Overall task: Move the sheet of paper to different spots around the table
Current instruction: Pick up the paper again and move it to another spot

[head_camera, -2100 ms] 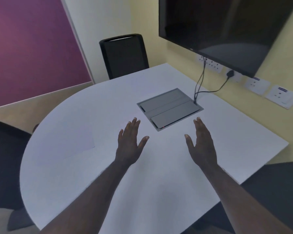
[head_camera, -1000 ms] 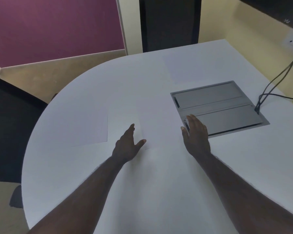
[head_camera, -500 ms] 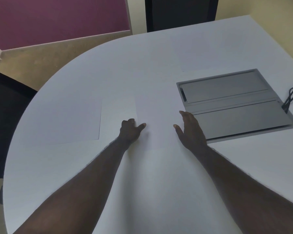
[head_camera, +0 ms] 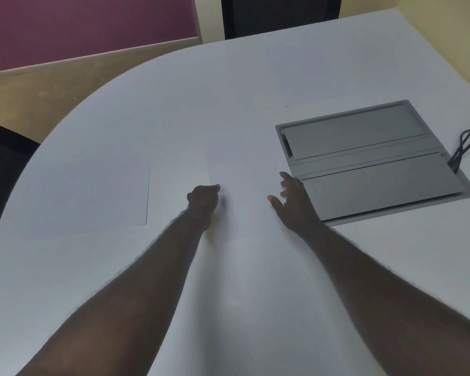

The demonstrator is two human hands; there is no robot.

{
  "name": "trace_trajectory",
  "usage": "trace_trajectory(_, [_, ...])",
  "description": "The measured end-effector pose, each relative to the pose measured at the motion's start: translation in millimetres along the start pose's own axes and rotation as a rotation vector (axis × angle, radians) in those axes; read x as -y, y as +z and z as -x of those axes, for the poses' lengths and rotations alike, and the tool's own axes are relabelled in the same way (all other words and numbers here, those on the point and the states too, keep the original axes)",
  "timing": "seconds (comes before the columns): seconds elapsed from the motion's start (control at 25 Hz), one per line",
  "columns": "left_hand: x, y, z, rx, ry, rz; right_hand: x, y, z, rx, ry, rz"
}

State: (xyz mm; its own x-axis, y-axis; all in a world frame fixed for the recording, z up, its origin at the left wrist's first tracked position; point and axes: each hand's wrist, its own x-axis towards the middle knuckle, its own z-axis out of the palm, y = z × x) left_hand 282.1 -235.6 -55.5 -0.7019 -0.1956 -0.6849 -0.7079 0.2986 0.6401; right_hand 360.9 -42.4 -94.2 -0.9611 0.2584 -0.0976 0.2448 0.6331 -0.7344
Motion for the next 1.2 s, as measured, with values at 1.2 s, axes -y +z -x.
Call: trace_trajectory(1.2, [14.1,-10.5,-9.8,-0.034,0.514,0.038,3.4,-9.3,-34.7,-0.208,0.122,0.004])
